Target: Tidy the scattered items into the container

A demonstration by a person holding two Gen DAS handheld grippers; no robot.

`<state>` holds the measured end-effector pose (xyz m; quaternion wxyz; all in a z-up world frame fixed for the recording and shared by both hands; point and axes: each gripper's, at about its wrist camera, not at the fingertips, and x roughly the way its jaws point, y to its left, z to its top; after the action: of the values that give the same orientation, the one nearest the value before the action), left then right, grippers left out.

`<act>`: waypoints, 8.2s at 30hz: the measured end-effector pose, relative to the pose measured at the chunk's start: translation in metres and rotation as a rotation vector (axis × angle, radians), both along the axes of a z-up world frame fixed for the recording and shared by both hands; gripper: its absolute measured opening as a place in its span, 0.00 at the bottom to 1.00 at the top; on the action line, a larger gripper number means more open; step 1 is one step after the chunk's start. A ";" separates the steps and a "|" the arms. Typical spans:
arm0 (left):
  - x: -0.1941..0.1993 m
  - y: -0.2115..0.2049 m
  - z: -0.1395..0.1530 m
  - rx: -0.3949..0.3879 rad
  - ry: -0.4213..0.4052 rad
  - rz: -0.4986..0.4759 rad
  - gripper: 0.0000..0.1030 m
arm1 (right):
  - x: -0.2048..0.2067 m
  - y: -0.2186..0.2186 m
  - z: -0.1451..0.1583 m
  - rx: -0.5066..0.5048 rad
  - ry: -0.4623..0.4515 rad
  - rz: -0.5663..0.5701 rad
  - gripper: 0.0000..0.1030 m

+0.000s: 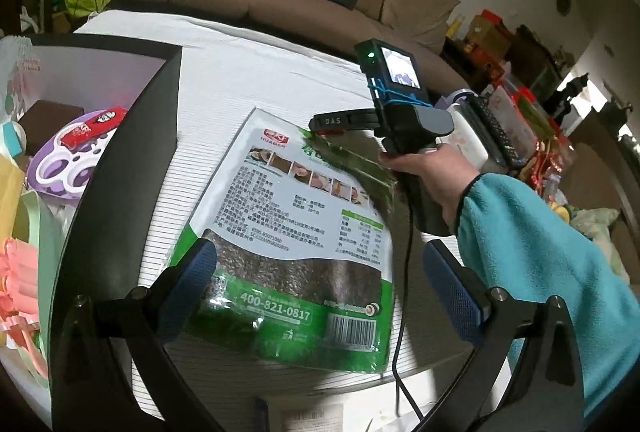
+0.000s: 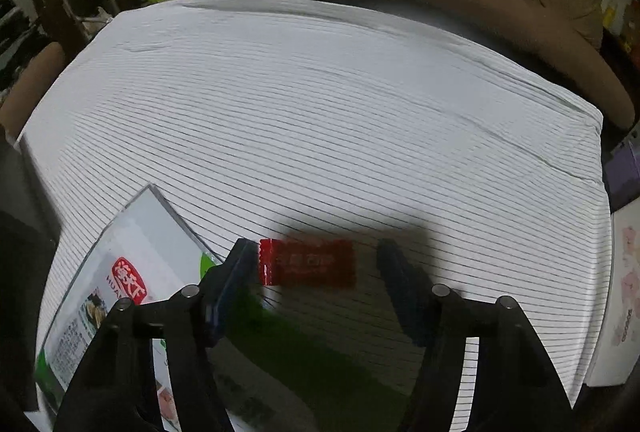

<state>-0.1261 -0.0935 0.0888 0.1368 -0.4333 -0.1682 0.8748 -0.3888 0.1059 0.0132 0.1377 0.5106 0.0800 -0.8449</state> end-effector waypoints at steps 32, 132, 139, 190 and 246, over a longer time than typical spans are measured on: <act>0.039 -0.142 0.053 -0.060 0.137 0.294 1.00 | 0.136 -0.151 0.184 -0.304 0.088 0.439 0.06; 0.175 -0.093 0.070 -0.156 0.004 -0.015 0.98 | 0.370 0.026 0.117 -0.361 0.087 0.131 0.83; 0.138 -0.231 0.112 -0.215 0.000 0.229 0.99 | 0.290 -0.141 0.180 -0.367 0.138 0.440 0.83; 0.151 -0.137 0.057 -0.176 -0.089 -0.018 0.99 | 0.310 -0.057 0.145 -0.203 -0.021 0.323 0.73; 0.153 0.017 -0.009 -0.314 -0.138 0.037 0.78 | 0.416 0.071 0.070 -0.210 0.072 -0.335 0.81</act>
<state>0.0274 -0.0760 0.0795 0.0397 -0.5051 -0.0464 0.8609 0.0271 0.1764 0.0836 0.0450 0.4689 -0.0898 -0.8775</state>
